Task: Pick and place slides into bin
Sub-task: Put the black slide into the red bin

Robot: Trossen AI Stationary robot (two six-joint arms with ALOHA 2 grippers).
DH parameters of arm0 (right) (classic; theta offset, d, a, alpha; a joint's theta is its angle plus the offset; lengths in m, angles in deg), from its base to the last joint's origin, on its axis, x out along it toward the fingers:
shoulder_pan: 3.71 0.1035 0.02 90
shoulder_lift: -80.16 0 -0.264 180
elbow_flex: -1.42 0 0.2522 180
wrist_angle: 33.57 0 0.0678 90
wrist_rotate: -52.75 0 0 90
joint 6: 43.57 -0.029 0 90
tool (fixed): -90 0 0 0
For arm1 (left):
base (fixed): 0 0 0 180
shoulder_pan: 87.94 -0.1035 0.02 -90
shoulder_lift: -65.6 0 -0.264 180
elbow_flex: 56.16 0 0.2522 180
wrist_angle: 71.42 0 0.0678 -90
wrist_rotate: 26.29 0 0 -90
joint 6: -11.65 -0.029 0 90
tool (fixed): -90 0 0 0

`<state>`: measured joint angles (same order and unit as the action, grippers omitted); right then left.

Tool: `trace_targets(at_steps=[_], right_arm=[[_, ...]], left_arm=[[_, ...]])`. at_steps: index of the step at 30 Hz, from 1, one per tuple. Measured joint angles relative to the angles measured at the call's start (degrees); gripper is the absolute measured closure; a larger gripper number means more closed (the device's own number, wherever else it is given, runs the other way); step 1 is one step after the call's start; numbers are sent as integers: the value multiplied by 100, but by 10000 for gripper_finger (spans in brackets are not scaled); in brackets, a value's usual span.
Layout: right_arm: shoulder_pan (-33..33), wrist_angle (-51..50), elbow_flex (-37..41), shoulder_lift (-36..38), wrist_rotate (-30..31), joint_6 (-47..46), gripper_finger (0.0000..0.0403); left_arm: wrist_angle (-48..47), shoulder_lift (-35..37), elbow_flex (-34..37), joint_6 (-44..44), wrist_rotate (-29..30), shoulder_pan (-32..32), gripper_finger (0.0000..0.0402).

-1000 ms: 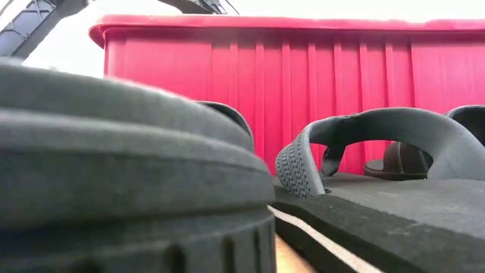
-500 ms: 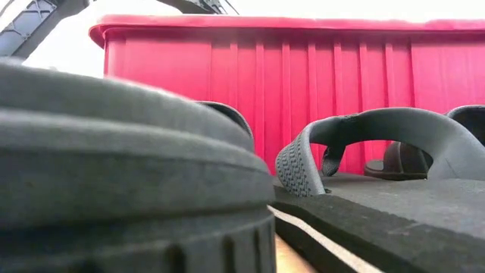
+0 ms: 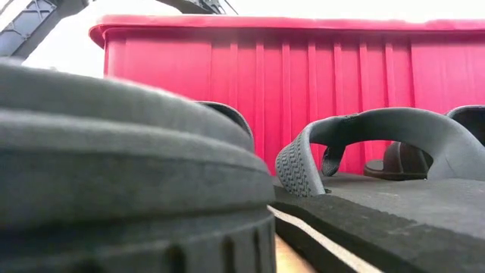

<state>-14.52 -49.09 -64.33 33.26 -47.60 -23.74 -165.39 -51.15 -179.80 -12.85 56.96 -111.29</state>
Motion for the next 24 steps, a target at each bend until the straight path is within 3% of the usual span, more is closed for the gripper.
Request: trace_targets(at_steps=[4, 11, 19, 24], right_arm=[[0, 4, 0, 0, 24, -109, 403], [0, -45, 0, 0, 613, -270, 403], [0, -188, 0, 0, 594, -269, 403], [0, -361, 0, -2, 605, -268, 403]], left_arm=[[-232, 170, 0, 60, -382, -76, 396], [-326, 248, 2, 45, -2118, -438, 399], [0, 161, 158, -201, -1936, -521, 399], [634, 143, 973, -205, -1832, -465, 399]])
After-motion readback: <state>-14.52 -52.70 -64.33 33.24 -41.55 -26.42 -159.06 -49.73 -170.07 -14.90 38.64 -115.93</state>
